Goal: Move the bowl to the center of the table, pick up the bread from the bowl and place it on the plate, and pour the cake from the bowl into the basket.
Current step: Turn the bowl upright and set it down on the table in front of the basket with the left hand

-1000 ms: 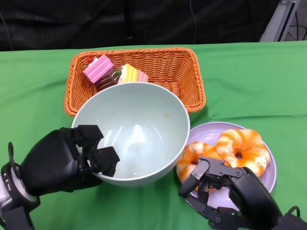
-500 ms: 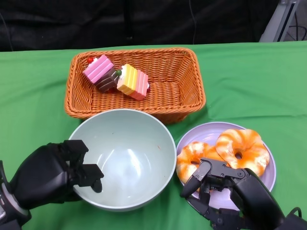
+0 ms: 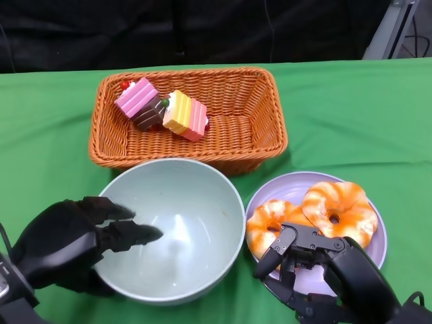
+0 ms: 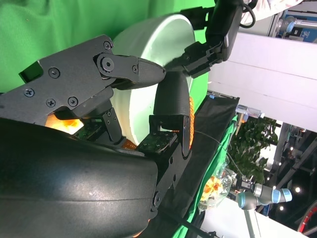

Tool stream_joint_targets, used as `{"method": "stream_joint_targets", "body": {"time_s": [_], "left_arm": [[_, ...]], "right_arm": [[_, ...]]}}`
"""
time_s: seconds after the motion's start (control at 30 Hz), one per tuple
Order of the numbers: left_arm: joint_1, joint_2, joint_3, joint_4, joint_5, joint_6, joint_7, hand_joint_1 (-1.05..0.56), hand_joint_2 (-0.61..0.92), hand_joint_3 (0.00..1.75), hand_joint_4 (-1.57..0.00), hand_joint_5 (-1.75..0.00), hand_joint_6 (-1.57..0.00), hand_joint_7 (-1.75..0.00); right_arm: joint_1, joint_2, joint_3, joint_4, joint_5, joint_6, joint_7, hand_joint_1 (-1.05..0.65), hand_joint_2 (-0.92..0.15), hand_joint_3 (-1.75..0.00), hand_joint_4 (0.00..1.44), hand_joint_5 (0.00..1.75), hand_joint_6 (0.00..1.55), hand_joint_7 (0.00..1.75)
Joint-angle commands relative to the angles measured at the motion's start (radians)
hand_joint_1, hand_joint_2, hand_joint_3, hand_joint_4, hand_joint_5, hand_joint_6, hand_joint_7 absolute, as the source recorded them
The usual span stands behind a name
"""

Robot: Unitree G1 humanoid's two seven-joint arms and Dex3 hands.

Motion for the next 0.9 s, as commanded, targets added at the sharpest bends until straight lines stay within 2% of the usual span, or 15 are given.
{"method": "stream_joint_targets", "body": {"time_s": [0.03, 0.13, 0.27, 0.33, 0.4, 0.47, 0.57, 0.6, 0.63, 0.73, 0.77, 0.83, 0.87, 0.9], "left_arm": [[0.013, 0.049, 0.036, -0.030, -0.090, -0.041, -0.152, -1.04, 0.92, 0.09, -0.13, 0.00, -0.23, 0.00], [-0.027, 0.071, 0.037, 0.000, -0.192, -0.152, -0.319, -1.05, 0.92, 0.18, -0.09, 0.00, -0.20, -0.01], [-0.060, 0.060, 0.041, 0.087, -0.467, -0.281, -0.600, -1.05, 0.92, 0.22, -0.12, -0.02, -0.23, -0.02], [-0.046, 0.049, 0.041, 0.080, -0.721, -0.255, -0.813, -1.05, 0.92, 0.21, -0.15, -0.04, -0.25, -0.03], [-0.019, 0.042, 0.062, 0.022, -0.954, -0.159, -1.012, -1.05, 0.92, 0.20, -0.20, -0.05, -0.28, -0.03], [0.009, 0.031, 0.102, -0.040, -1.117, -0.060, -1.141, -1.05, 0.92, 0.19, -0.28, -0.09, -0.34, -0.06], [0.026, 0.020, 0.147, -0.077, -1.194, 0.001, -1.240, -1.05, 0.92, 0.18, -0.32, -0.10, -0.37, -0.06], [0.051, -0.007, 0.194, -0.101, -1.278, 0.042, -1.279, -1.05, 0.92, 0.18, -0.32, -0.10, -0.38, -0.06], [0.071, -0.030, 0.235, -0.120, -1.339, 0.077, -1.314, -1.05, 0.92, 0.25, -0.41, -0.14, -0.44, -0.08], [0.112, -0.092, 0.342, -0.156, -1.436, 0.159, -1.384, -1.05, 0.92, 0.29, -0.46, -0.15, -0.48, -0.08], [0.126, -0.116, 0.378, -0.164, -1.460, 0.186, -1.395, -0.98, 0.92, 0.29, -0.53, -0.18, -0.53, -0.09], [0.150, -0.160, 0.444, -0.186, -1.483, 0.235, -1.385, -0.94, 0.92, 0.29, -0.56, -0.19, -0.56, -0.10], [0.159, -0.178, 0.471, -0.198, -1.481, 0.255, -1.373, -0.78, 0.92, 0.24, -0.64, -0.23, -0.64, -0.12], [0.166, -0.194, 0.495, -0.208, -1.476, 0.272, -1.367, -0.73, 0.92, 0.22, -0.67, -0.24, -0.67, -0.12]], "right_arm": [[0.003, -0.015, -0.010, -0.018, 0.008, 0.008, 0.003, -0.28, -0.74, -0.58, 0.70, 1.72, 0.69, 1.28], [0.001, -0.015, -0.009, -0.017, 0.010, 0.012, 0.008, -0.27, -0.74, -0.59, 0.71, 1.74, 0.69, 1.29], [0.001, -0.013, -0.007, -0.012, -0.001, 0.003, 0.002, -0.27, -0.73, -0.60, 0.71, 1.74, 0.69, 1.29], [0.000, -0.012, -0.007, -0.012, -0.002, 0.005, 0.001, -0.28, -0.72, -0.61, 0.71, 1.73, 0.69, 1.30], [0.000, -0.012, -0.006, -0.012, -0.002, 0.007, 0.001, -0.29, -0.72, -0.62, 0.71, 1.73, 0.69, 1.30], [0.001, -0.012, -0.005, -0.015, -0.003, 0.012, 0.001, -0.29, -0.71, -0.62, 0.71, 1.74, 0.69, 1.29], [0.002, -0.013, -0.004, -0.016, -0.003, 0.014, 0.001, -0.29, -0.71, -0.62, 0.71, 1.74, 0.69, 1.29], [0.001, -0.013, -0.005, -0.014, -0.002, 0.012, 0.002, -0.29, -0.71, -0.62, 0.71, 1.74, 0.69, 1.29], [0.000, -0.013, -0.006, -0.012, -0.002, 0.010, 0.002, -0.28, -0.71, -0.62, 0.71, 1.74, 0.69, 1.29], [-0.003, -0.014, -0.009, -0.009, -0.002, 0.005, 0.002, -0.28, -0.71, -0.63, 0.71, 1.73, 0.69, 1.29], [-0.003, -0.015, -0.009, -0.007, -0.004, 0.002, 0.001, -0.28, -0.71, -0.63, 0.71, 1.73, 0.69, 1.29], [-0.005, -0.015, -0.010, -0.005, 0.002, 0.003, 0.004, -0.28, -0.71, -0.63, 0.71, 1.73, 0.69, 1.29], [-0.005, -0.014, -0.010, -0.005, 0.007, 0.005, 0.006, -0.28, -0.71, -0.63, 0.70, 1.73, 0.69, 1.28], [-0.005, -0.014, -0.010, -0.004, 0.010, 0.007, 0.008, -0.27, -0.71, -0.64, 0.70, 1.73, 0.69, 1.28]]}}
